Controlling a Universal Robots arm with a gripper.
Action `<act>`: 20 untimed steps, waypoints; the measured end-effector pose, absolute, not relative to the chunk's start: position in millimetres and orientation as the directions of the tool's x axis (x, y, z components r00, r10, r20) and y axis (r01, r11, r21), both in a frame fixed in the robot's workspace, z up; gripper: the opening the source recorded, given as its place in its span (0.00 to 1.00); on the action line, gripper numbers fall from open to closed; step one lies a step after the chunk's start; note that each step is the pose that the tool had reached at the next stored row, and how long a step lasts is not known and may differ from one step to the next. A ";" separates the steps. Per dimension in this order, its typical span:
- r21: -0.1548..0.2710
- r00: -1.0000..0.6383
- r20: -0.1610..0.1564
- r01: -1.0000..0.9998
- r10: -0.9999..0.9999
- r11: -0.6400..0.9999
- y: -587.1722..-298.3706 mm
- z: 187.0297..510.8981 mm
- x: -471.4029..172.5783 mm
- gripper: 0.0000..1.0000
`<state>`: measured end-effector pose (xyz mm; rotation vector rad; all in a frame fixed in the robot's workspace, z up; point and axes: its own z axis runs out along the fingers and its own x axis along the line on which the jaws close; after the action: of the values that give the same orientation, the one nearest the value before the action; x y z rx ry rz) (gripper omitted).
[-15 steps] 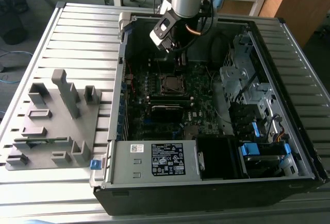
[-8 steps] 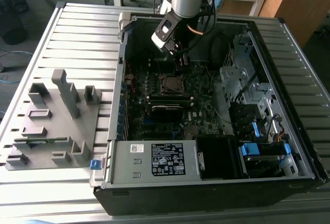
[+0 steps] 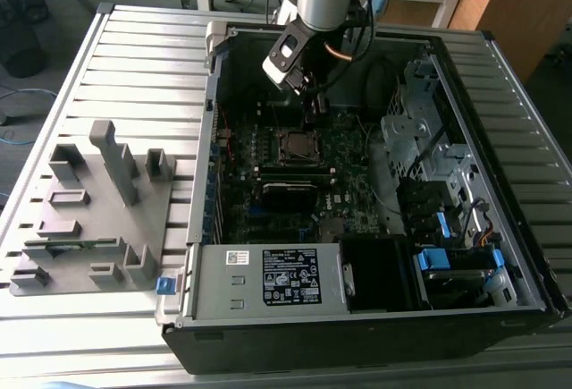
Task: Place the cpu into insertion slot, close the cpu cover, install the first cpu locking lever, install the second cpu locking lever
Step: 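Close the cpu cover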
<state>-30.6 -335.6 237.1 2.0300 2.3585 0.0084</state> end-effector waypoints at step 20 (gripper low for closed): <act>0.024 -0.317 -0.019 0.948 0.948 0.317 -335.6 237.0 -30.6 0.11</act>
<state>-30.6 -335.6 237.0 1.8190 2.5256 0.0126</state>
